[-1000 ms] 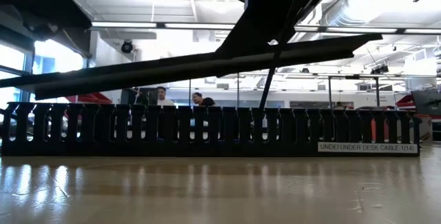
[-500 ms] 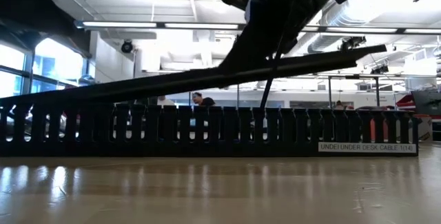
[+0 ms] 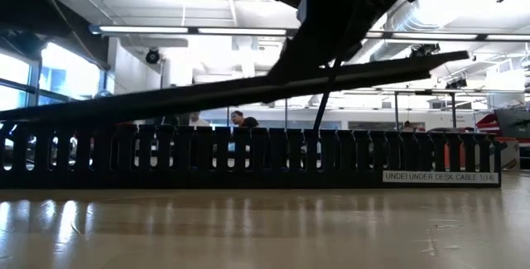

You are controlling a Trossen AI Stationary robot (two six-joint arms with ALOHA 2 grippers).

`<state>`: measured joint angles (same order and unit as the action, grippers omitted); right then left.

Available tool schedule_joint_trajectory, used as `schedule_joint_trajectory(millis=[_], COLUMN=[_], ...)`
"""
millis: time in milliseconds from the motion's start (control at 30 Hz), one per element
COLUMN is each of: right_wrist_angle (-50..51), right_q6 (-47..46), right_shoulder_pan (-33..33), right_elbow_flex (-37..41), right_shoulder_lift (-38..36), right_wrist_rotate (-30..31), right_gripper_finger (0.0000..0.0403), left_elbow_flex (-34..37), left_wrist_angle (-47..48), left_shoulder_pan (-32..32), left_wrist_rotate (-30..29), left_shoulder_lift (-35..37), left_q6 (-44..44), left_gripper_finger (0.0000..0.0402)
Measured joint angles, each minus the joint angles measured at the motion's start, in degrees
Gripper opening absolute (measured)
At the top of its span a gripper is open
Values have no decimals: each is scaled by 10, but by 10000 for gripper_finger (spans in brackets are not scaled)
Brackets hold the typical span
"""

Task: Ziptie cables
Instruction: Close the black cable duct

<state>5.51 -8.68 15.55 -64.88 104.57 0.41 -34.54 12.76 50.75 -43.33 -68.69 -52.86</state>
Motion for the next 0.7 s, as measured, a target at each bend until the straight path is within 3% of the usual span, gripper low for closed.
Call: schedule_joint_trajectory(millis=[700], right_wrist_angle=[6], right_q6=[11], right_shoulder_pan=[10], right_elbow_flex=[0], right_shoulder_lift=[-1], right_wrist_rotate=[40], right_gripper_finger=[209], left_elbow_flex=[0], left_wrist_angle=[24], left_shoulder_pan=[0], left_wrist_rotate=[2], left_shoulder_lift=[-34], left_q6=[-16], left_gripper_finger=[0])
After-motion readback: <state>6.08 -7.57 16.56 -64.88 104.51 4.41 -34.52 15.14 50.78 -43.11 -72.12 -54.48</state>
